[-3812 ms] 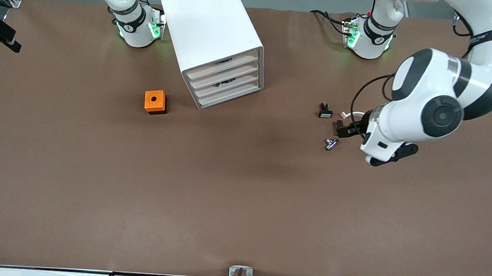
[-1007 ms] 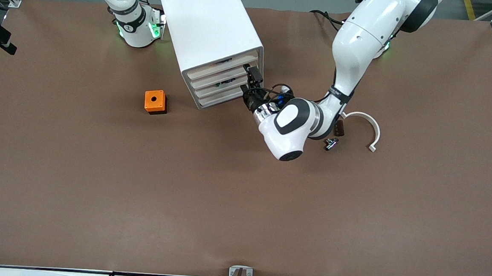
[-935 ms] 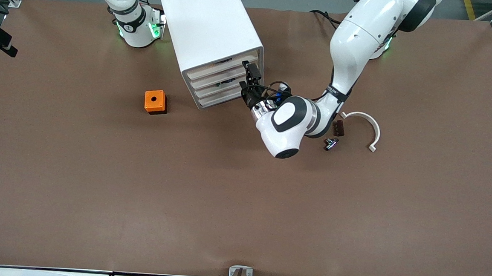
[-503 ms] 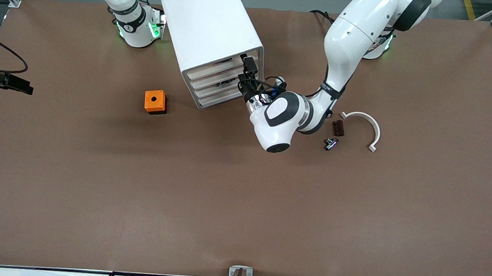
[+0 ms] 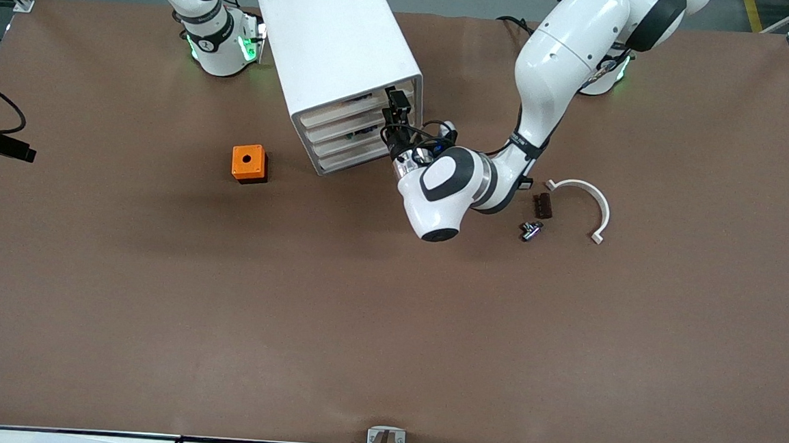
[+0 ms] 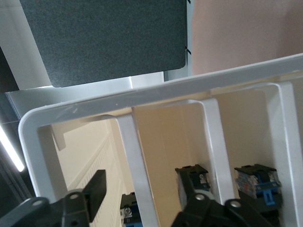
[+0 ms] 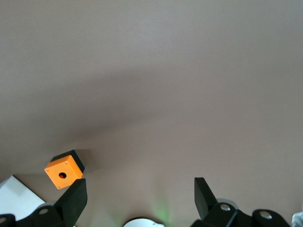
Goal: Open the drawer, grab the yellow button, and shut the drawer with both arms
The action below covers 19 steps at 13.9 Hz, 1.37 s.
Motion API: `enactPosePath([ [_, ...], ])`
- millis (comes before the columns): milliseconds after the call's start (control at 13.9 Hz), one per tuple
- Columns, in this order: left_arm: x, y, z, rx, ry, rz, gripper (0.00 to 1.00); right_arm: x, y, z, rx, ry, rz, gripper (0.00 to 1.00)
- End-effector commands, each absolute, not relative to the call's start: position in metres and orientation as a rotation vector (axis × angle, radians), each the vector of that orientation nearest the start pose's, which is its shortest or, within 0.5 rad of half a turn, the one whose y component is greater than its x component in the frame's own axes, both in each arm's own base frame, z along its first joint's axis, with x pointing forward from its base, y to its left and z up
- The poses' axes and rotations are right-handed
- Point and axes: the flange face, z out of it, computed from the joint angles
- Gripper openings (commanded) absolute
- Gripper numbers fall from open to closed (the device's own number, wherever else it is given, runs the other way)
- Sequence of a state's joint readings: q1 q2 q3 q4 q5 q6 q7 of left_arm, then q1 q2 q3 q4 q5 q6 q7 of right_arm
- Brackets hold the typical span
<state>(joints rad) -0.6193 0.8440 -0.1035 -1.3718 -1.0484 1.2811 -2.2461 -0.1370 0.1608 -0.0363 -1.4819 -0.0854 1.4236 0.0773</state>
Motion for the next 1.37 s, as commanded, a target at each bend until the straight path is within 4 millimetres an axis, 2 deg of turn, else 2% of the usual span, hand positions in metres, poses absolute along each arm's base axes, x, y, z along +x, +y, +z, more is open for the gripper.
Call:
enactPosePath([
  [0, 0.420, -0.510, 0.245, -1.238, -1.485, 1.454, 0.53, 0.575, -0.101, 0.564, -3.154, 0.582, 0.388, 1.00],
  [360, 0.419, -0.510, 0.240, -1.243, -1.478, 1.462, 0.19, 0.577, -0.078, 0.561, -3.041, 0.832, 0.399, 1.00],
  [503, 0.421, -0.509, 0.240, -1.244, -1.480, 1.468, 0.14, 0.580, -0.065, 0.562, -3.009, 0.913, 0.391, 1.00],
  [647, 0.423, -0.507, 0.235, -1.232, -1.484, 1.474, 0.13, 0.583, -0.035, 0.564, -2.965, 1.022, 0.383, 1.00],
  [791, 0.430, -0.503, 0.234, -1.225, -1.501, 1.480, 0.13, 0.585, 0.010, 0.566, -2.935, 1.173, 0.363, 1.00],
  [1007, 0.448, -0.489, 0.231, -1.206, -1.544, 1.498, 0.13, 0.581, 0.076, 0.565, -2.936, 1.225, 0.345, 1.00],
  [1079, 0.456, -0.483, 0.231, -1.200, -1.568, 1.507, 0.13, 0.579, 0.094, 0.567, -2.913, 1.224, 0.356, 1.00],
  [1223, 0.470, -0.473, 0.227, -1.184, -1.605, 1.524, 0.14, 0.576, 0.113, 0.566, -2.859, 1.262, 0.398, 1.00],
  [1295, 0.479, -0.466, 0.227, -1.173, -1.629, 1.537, 0.15, 0.573, 0.133, 0.565, -2.855, 1.283, 0.389, 1.00],
])
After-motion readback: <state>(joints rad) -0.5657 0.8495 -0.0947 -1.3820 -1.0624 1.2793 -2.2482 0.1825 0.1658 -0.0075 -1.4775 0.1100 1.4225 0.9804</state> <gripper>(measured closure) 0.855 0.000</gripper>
